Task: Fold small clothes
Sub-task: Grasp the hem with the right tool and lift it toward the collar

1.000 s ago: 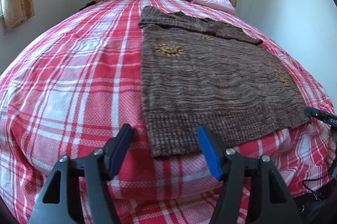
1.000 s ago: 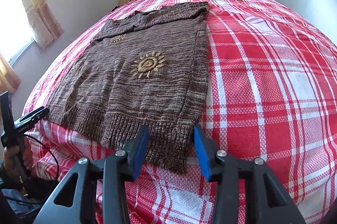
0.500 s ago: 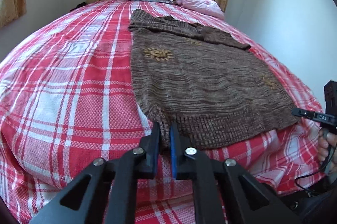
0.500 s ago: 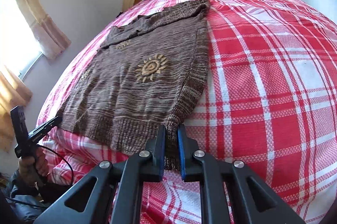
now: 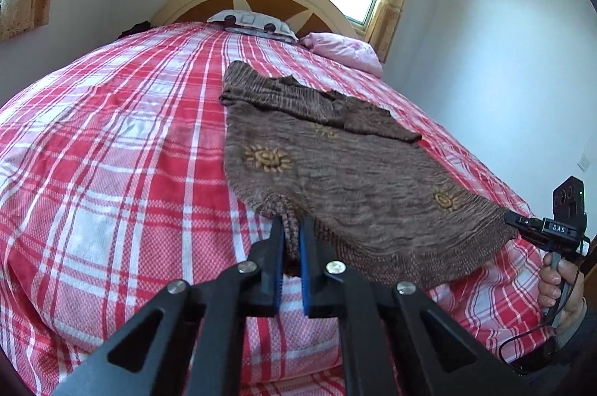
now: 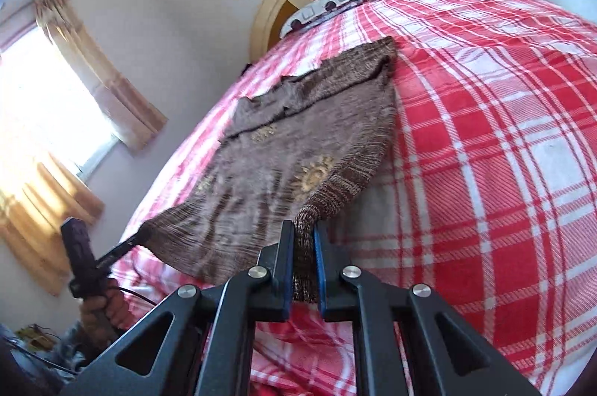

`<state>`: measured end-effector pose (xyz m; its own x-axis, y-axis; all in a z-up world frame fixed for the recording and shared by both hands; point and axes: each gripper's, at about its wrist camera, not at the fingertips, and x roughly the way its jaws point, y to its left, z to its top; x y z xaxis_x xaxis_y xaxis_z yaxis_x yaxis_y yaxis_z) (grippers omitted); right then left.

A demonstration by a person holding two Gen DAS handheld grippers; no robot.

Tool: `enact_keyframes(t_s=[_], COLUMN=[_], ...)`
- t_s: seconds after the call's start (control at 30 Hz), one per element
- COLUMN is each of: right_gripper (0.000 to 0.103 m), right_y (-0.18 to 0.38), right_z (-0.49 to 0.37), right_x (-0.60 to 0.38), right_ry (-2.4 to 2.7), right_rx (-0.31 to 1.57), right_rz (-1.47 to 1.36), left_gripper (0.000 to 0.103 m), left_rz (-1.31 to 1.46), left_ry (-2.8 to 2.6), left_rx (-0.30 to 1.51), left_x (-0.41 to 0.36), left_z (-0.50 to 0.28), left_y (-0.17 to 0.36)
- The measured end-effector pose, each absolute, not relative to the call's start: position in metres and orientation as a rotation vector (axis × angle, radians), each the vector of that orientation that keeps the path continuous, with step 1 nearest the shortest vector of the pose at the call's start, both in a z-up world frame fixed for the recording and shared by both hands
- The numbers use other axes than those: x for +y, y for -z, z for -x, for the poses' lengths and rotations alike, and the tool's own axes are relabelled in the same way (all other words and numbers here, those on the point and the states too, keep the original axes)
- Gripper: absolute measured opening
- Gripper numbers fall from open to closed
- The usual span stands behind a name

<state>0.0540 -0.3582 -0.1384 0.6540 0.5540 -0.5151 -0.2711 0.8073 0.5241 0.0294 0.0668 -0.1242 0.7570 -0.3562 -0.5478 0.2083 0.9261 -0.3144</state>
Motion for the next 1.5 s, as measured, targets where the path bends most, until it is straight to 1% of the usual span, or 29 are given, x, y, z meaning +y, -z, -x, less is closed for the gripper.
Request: enact_keyframes(t_s=[0.2, 0.47, 0.67, 0.9, 1.5], right_gripper=[0.009, 0.009, 0.009, 0.009, 0.008], right_y=[0.135, 0.109, 0.097, 0.085, 0.079], right_z=[-0.069, -0.096, -0.129, -0.187, -0.316], right_x=[-0.369, -0.369, -0.373, -0.378, -0.379], right_ry=[-0.570, -0.601, -0.591, -0.595, -0.567], right_rx=[0.704, 0.646, 0.640, 0.651, 0.679], right_rz=[-0.611, -0.650, -0.673, -0.723, -0.763], left_gripper=[0.007, 0.007, 0.007, 0.007, 0.007], left_rz=[0.274, 0.254, 0.271, 0.336, 0.326], left_ry=[0.318, 0.318, 0.304, 0.291, 0.258], left_rx=[0.604, 0.552, 0.537, 0.556, 0.600], left_x=[0.068, 0.066, 0.070, 0.078, 0.066], left_z=[-0.052, -0.090, -0.123, -0.170, -0.304], left_y=[0.105, 0.076, 0.066, 0.063, 0.061])
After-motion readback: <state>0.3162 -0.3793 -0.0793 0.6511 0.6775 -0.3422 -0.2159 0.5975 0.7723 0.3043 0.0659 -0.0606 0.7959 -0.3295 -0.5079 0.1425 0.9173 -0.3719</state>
